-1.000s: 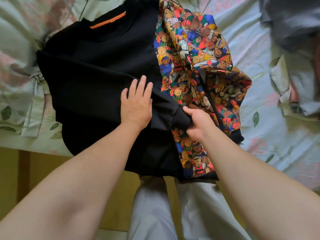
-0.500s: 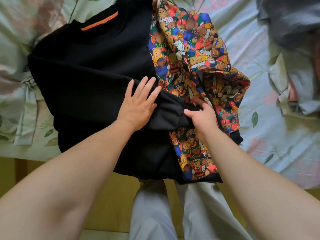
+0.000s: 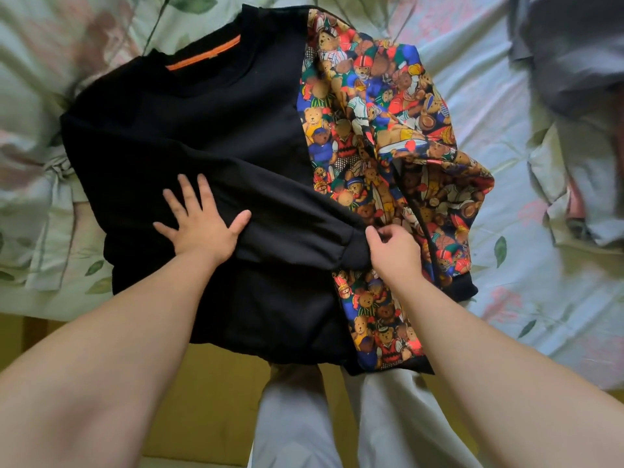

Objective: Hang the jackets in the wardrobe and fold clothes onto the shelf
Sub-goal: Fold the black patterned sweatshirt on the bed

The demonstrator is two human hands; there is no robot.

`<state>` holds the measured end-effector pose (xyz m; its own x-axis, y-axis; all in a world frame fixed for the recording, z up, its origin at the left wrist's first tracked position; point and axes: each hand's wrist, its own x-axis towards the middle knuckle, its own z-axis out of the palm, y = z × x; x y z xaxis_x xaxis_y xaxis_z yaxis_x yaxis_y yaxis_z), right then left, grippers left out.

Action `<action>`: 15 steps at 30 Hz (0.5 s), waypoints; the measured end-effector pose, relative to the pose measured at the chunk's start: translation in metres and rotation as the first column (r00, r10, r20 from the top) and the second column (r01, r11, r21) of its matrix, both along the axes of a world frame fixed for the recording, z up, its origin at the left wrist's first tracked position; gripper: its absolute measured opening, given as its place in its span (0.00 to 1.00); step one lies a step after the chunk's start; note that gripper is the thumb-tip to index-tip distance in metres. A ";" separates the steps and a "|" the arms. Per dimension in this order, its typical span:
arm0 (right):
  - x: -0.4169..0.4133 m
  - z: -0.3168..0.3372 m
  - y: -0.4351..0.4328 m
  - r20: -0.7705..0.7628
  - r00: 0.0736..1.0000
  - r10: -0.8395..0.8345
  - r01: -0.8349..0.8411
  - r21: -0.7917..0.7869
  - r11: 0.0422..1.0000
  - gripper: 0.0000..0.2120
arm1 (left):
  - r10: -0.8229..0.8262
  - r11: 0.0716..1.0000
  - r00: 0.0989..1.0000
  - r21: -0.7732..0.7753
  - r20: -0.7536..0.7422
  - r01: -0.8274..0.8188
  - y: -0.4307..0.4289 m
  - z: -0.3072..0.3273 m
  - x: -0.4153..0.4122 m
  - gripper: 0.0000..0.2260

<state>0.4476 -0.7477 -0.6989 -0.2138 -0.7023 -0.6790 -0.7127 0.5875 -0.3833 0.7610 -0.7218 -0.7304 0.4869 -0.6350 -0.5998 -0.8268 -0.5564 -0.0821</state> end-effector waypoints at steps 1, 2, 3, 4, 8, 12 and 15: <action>-0.003 0.005 -0.004 -0.021 1.000 0.017 -0.017 -0.021 1.000 0.18 | 0.054 0.999 0.999 -0.006 -0.007 -0.054 -0.007 0.004 -0.005 0.45; -0.007 0.012 -0.010 -0.050 0.999 0.012 -0.015 -0.071 0.997 0.20 | 0.115 0.991 0.993 -0.063 -0.010 -0.115 -0.013 0.009 -0.011 0.42; -0.010 0.022 -0.016 -0.069 0.997 -0.028 0.018 -0.142 0.990 0.22 | 0.155 0.973 0.988 -0.172 -0.008 -0.154 -0.018 0.016 -0.019 0.38; -0.017 0.029 -0.023 -0.079 0.991 -0.105 0.085 -0.217 0.972 0.23 | 0.145 0.939 0.989 -0.314 0.003 -0.137 -0.023 0.022 -0.030 0.32; -0.042 0.040 -0.059 0.046 0.819 -0.572 0.565 -0.240 0.790 0.18 | -0.148 0.789 0.984 -0.611 -0.100 0.056 -0.064 0.046 -0.093 0.16; -0.041 0.038 -0.089 0.386 0.553 -0.738 0.680 0.303 0.668 0.07 | -0.346 0.791 0.911 -0.592 -0.224 0.154 -0.118 0.055 -0.157 0.21; -0.048 0.043 -0.117 0.618 0.220 -0.754 0.628 0.501 0.595 0.03 | -0.364 0.849 0.894 -0.488 -0.260 0.204 -0.145 0.049 -0.182 0.31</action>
